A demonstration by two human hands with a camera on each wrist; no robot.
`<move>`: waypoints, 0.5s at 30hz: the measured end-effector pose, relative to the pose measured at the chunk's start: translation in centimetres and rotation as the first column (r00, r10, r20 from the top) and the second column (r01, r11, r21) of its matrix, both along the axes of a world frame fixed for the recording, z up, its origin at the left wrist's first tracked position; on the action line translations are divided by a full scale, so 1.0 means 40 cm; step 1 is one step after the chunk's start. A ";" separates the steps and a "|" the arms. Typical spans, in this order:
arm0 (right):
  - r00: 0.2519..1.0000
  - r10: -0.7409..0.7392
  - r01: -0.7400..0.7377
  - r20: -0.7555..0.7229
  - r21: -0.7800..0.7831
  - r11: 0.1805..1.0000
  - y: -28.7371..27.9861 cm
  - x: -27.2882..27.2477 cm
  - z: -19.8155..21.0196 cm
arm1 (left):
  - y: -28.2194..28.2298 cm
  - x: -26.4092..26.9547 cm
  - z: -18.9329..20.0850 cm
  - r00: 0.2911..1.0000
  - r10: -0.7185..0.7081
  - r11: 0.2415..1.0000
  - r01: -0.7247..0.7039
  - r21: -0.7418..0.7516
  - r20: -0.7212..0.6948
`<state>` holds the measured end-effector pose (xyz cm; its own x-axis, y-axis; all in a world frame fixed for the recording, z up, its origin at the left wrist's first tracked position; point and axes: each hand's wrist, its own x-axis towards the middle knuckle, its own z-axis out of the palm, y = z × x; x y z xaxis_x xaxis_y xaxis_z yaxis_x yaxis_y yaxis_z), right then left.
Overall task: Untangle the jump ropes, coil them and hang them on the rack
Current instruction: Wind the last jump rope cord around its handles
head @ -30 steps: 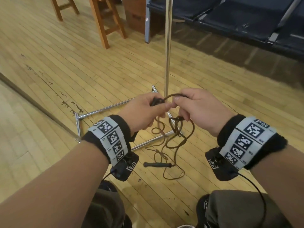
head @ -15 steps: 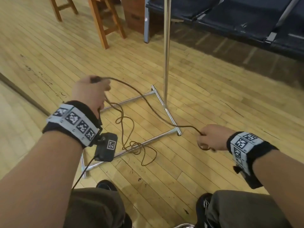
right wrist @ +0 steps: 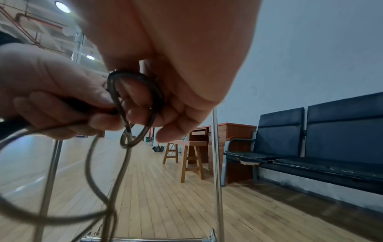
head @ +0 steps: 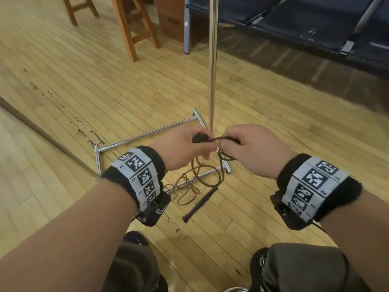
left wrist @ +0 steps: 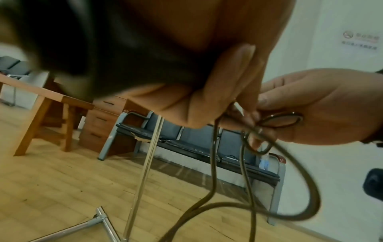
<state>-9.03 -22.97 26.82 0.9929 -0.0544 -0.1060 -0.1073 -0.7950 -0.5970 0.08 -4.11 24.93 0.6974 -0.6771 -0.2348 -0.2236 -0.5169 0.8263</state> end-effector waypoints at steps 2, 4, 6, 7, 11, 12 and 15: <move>1.000 -0.020 0.021 -0.018 0.039 0.999 -0.018 0.000 -0.006 | 0.010 0.015 0.005 0.995 0.095 0.995 -0.094 -0.024 0.023; 0.994 -0.018 0.018 -0.109 0.001 1.000 -0.042 -0.007 -0.021 | 0.024 0.029 0.013 0.985 0.171 0.978 -0.174 -0.111 -0.038; 0.979 -0.005 -0.001 -0.204 -0.030 1.000 -0.059 -0.015 -0.044 | 0.033 0.035 0.015 0.975 0.216 0.961 -0.223 -0.166 -0.060; 0.971 -0.003 -0.004 -0.239 -0.029 1.000 -0.063 -0.019 -0.053 | 0.033 0.035 0.014 0.972 0.230 0.956 -0.236 -0.178 -0.054; 0.954 -0.046 0.029 -0.297 -0.062 0.998 -0.069 -0.020 -0.076 | 0.020 0.029 0.006 0.969 0.238 0.946 -0.246 -0.212 -0.066; 0.950 -0.064 0.042 -0.305 -0.078 0.996 -0.071 -0.020 -0.080 | 0.018 0.028 0.008 0.972 0.225 0.947 -0.236 -0.216 -0.074; 0.927 -0.111 0.055 -0.359 -0.161 0.985 -0.080 -0.022 -0.089 | 0.018 0.024 0.018 0.980 0.175 0.955 -0.192 -0.227 -0.090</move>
<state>-9.90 -26.18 23.24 0.8778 -0.1771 -0.4451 -0.3652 -0.8487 -0.3826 1.06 -3.40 25.66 0.8027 -0.5805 -0.1365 -0.0821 -0.3344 0.9388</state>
